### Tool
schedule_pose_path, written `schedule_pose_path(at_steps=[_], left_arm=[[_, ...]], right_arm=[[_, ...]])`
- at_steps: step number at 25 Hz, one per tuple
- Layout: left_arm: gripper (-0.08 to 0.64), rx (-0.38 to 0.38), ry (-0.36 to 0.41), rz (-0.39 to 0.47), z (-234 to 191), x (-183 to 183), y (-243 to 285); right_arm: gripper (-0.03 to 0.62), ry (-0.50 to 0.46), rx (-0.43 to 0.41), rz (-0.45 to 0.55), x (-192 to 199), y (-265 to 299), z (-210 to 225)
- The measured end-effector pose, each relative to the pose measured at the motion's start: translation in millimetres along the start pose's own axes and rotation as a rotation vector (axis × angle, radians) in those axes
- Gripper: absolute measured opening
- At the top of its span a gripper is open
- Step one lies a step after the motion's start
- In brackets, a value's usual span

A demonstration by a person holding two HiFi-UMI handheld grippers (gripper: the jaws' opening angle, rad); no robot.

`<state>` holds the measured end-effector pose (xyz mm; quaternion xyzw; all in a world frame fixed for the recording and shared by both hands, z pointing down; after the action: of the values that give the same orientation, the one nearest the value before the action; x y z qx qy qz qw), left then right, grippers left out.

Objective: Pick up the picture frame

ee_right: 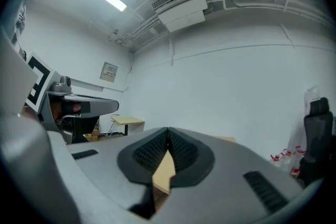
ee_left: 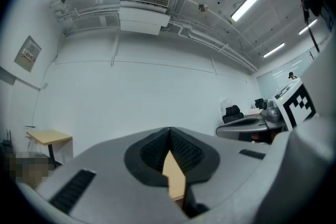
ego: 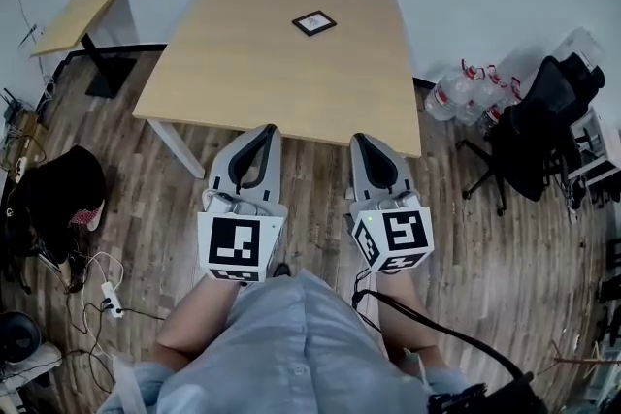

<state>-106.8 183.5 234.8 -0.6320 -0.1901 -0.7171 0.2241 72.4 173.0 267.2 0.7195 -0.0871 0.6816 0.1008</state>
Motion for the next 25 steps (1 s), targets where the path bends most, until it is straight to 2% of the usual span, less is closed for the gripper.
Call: schedule_pose_path(at_steps=[5,10,15,19,25], left_arm=[[0.0,0.015,-0.014,0.0,-13,7,21],[0.0,0.028,-0.028,-0.03,-20,22,42],[0.0,0.031,0.0,-0.051,-32,28,85],[0.0,0.014,0.016,-0.069,-45,27,127],[0.0,-0.046,0.04,-0.099,-65,26,195]], right_arm=[[0.002,-0.03,0.01,0.023,-12,23,6],[0.002,-0.034,0.021,0.021,-8,46,17],[0.002,-0.009,0.03,0.027,0,85,41],[0.002,0.014,0.02,0.032,1,125,66],[0.002,0.036,-0.045,0.033,5,193,103]])
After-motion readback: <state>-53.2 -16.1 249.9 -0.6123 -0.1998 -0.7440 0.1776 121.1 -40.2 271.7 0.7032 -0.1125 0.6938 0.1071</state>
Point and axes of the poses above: the fingertips, and each gripper's own axes: y forward along the fingers, z to its right, x out of its underside, the point moved 7 cm from there along -y, backward along the fingers, and after that the axes turned 10 degrees about x, right-handed, at the moved point
